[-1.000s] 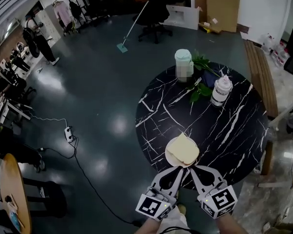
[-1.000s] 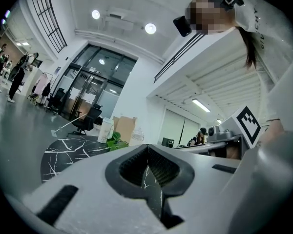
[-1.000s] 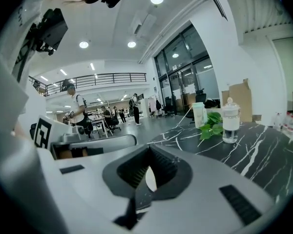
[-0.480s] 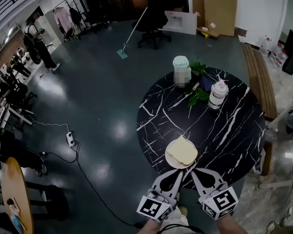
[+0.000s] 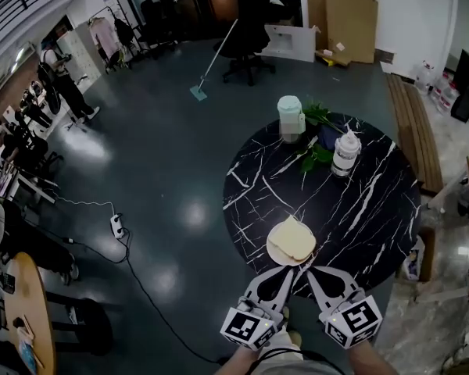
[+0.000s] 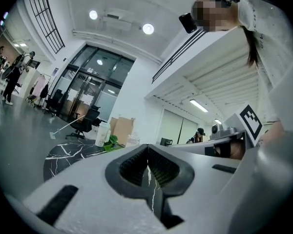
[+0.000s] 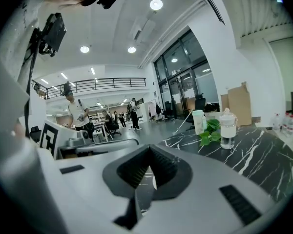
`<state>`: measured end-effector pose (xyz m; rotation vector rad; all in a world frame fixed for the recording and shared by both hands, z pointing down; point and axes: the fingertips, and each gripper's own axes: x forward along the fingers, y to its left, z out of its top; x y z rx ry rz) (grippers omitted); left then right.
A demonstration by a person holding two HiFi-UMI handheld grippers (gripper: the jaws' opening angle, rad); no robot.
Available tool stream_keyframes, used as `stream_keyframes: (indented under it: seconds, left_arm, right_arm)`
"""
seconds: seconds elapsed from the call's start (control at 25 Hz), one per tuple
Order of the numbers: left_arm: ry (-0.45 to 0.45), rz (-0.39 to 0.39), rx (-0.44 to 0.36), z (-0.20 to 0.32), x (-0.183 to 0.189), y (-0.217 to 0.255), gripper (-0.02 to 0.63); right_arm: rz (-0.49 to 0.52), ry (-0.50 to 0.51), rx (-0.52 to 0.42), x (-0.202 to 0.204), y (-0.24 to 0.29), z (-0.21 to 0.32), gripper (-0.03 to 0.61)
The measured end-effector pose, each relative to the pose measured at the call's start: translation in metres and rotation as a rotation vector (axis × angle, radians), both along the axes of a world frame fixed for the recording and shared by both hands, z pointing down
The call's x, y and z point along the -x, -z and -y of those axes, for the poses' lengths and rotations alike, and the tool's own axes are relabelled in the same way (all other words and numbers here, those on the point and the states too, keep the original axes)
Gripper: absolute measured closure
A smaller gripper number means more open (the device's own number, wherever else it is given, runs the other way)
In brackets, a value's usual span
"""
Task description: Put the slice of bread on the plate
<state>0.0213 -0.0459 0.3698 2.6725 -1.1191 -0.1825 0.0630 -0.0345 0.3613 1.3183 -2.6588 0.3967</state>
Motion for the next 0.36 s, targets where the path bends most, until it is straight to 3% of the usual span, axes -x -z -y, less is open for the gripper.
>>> stream_keyframes:
  seconds: [0.36]
  left_arm:
    - [0.014,-0.007,-0.009,0.0,0.003,0.018,0.606]
  right_arm:
    - [0.018,-0.004,0.004,0.001,0.006,-0.006,0.568]
